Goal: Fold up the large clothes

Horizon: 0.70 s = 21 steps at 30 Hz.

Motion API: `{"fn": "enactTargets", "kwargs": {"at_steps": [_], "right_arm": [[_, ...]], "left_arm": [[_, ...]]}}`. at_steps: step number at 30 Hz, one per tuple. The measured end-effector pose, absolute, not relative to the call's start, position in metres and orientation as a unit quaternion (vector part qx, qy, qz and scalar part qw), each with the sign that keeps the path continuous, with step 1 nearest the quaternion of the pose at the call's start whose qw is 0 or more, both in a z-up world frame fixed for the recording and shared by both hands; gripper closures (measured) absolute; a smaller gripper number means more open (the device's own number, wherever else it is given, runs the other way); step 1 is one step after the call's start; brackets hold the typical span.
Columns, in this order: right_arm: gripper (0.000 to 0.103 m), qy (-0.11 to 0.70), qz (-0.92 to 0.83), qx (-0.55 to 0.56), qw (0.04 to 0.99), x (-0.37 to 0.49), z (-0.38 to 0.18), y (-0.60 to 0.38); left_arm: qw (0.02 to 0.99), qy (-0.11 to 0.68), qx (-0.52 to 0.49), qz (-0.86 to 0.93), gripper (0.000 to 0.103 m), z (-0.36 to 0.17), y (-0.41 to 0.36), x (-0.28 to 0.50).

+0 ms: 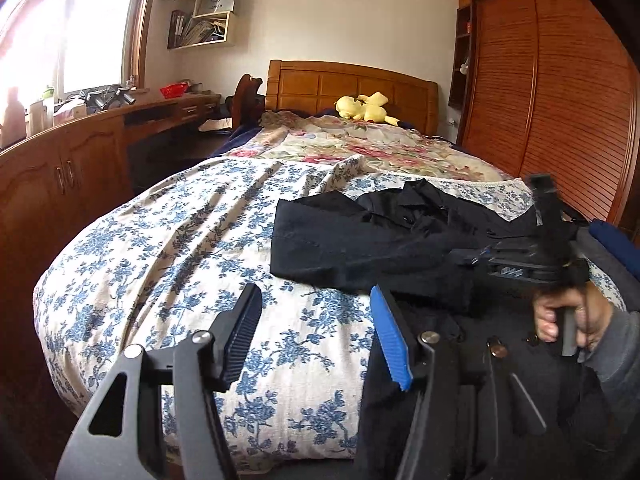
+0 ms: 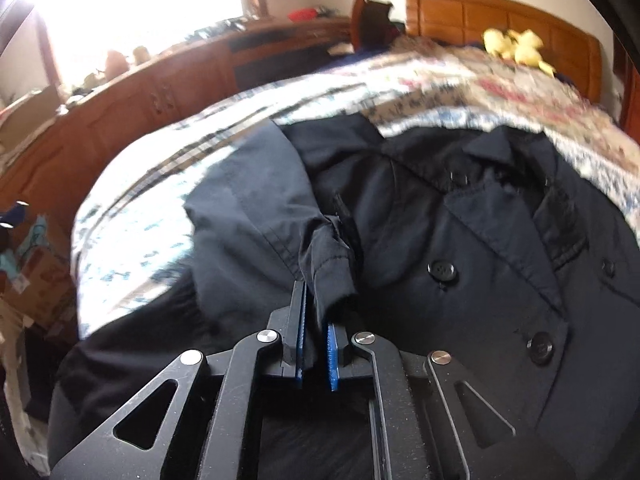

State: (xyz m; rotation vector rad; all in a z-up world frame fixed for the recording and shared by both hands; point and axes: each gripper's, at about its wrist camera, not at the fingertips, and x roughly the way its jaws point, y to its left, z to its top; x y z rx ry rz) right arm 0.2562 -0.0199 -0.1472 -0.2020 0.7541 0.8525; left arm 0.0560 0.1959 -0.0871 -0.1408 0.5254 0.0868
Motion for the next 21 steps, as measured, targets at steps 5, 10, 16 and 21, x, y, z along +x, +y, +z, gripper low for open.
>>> {"fn": "enactTargets", "kwargs": {"at_steps": [5,10,16,21], "right_arm": [[0.099,0.305,0.412,-0.073,0.856,0.229,-0.104,-0.058],[0.099,0.274,0.403,-0.039,0.872,0.206,-0.071,-0.104],[0.099,0.256,0.368,-0.046,0.893,0.179,-0.058,-0.158],[0.099,0.248,0.312,-0.053,0.916,0.163,-0.064,-0.206]], "left_arm": [[0.964,0.257,-0.063,0.034,0.048,-0.087,0.180,0.064],[0.965,0.256,-0.061,0.014,0.048,-0.084,0.156,0.077],[0.966,0.254,-0.045,-0.007,0.048,-0.080,0.127,0.086],[0.965,0.259,-0.040,-0.019,0.048,-0.081,0.109,0.096]]}}
